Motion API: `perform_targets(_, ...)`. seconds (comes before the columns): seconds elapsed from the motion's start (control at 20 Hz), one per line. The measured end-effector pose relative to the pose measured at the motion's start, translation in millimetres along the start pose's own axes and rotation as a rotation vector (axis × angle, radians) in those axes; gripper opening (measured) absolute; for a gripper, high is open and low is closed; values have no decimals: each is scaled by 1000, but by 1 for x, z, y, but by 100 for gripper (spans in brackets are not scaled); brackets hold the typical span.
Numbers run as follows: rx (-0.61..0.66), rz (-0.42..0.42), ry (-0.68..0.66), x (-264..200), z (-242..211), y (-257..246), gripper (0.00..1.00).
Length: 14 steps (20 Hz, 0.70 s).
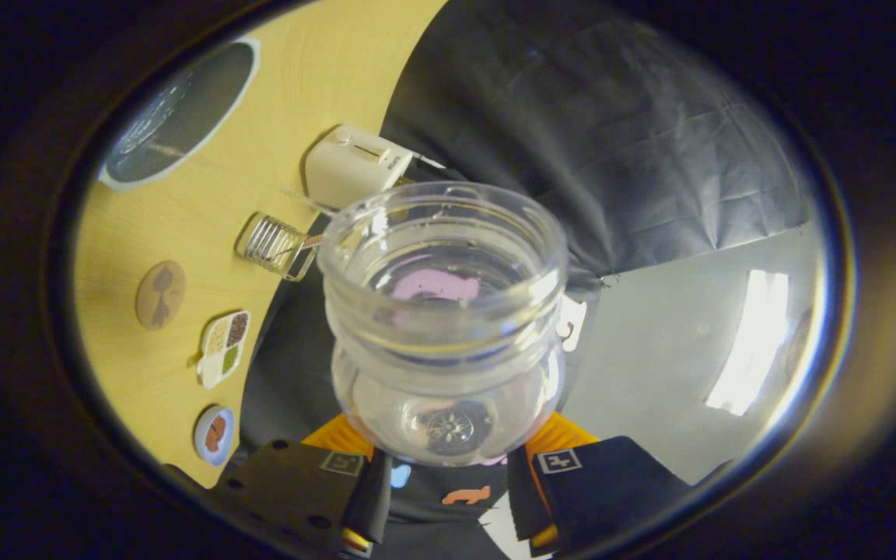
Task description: Take the bottle from table, then pour the juice into the cup, finally place the bottle on the coaster
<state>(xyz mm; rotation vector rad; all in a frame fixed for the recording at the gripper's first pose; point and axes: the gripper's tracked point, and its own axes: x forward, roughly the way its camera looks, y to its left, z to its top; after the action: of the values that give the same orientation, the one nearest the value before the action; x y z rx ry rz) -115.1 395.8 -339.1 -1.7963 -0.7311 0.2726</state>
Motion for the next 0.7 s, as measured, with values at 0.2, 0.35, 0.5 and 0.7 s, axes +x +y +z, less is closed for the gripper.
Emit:
perform_targets(0.2, 136, 76, 67, 3, -12, 12, 65)
perform_targets(0.35, 255, 146, 111, 4, -20, 23, 66)
perform_targets(0.5, 378, 211, 168, 8, -32, 34, 66)
perform_targets(0.7, 547, 308, 238, 10, -44, 51, 66)
